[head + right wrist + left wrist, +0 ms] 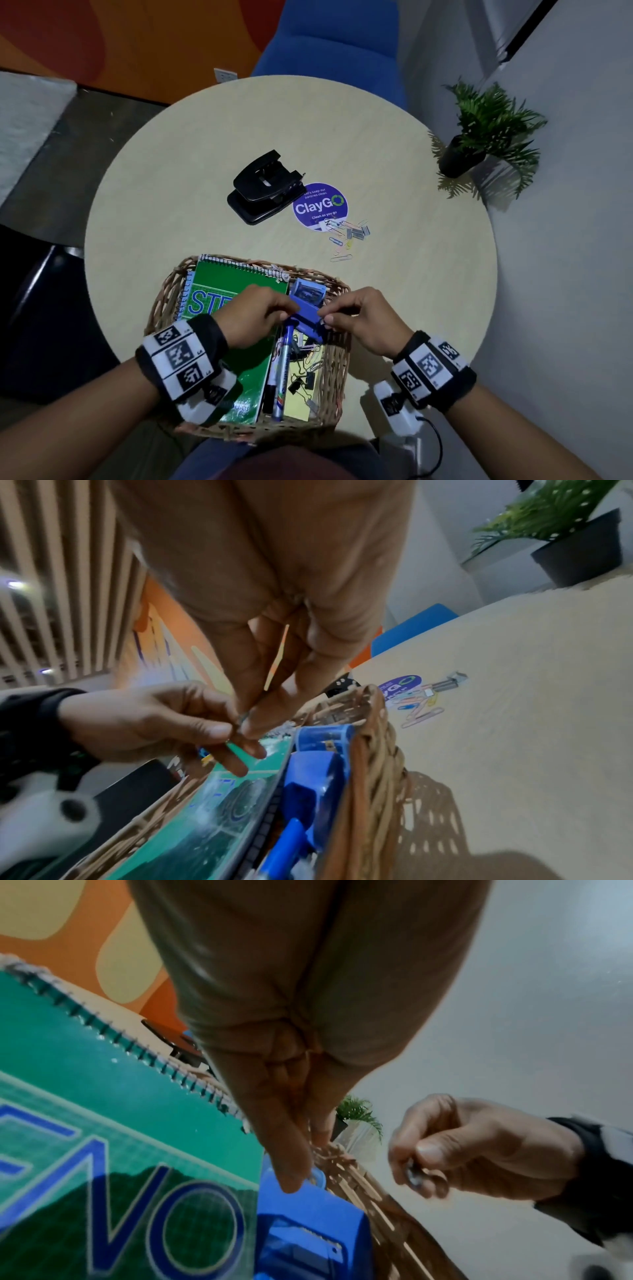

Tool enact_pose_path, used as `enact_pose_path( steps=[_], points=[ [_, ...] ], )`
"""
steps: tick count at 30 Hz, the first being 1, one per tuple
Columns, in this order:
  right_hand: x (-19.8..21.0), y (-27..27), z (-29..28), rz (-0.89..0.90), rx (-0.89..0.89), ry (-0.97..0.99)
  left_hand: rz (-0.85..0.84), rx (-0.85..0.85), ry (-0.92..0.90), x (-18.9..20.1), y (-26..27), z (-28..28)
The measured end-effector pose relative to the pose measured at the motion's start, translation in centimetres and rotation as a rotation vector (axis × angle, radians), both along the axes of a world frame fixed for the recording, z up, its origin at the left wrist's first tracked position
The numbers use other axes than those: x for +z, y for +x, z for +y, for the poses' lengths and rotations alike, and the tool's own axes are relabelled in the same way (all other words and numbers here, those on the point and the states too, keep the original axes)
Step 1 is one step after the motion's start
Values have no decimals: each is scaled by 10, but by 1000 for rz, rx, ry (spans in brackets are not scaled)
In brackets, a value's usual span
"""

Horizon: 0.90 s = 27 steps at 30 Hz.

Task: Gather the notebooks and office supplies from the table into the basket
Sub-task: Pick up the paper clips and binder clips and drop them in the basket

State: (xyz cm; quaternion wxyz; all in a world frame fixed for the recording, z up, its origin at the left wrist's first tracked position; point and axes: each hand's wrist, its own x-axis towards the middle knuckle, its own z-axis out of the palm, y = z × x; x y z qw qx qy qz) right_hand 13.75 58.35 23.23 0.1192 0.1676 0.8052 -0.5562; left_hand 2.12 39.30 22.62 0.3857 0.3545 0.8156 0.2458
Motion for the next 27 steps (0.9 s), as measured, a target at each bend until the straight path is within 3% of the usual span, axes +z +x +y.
enact_pose_path(
  steps=[4,7,9,11,14,17,23,27],
  points=[
    [12,7,-13,-11,191,73,98,65,38,10,-10,-3],
    [19,2,-9,7,329,189,329,66,49,25,-27,7],
    [20,-10,9,49,182,174,558,29,78,36,-45,25],
    [13,-29,40,91,-86,134,675,-64,95,42,-67,54],
    [-14,-63,91,97,-446,215,651,-194,-57,36,-101,108],
    [-44,-95,117,-13,-630,330,563,-297,-260,16,-121,156],
    [-84,-121,124,-104,-248,606,490,-375,-489,-33,-136,205],
    [-91,-119,129,-156,-181,694,447,-345,-491,-44,-136,220]
  ],
)
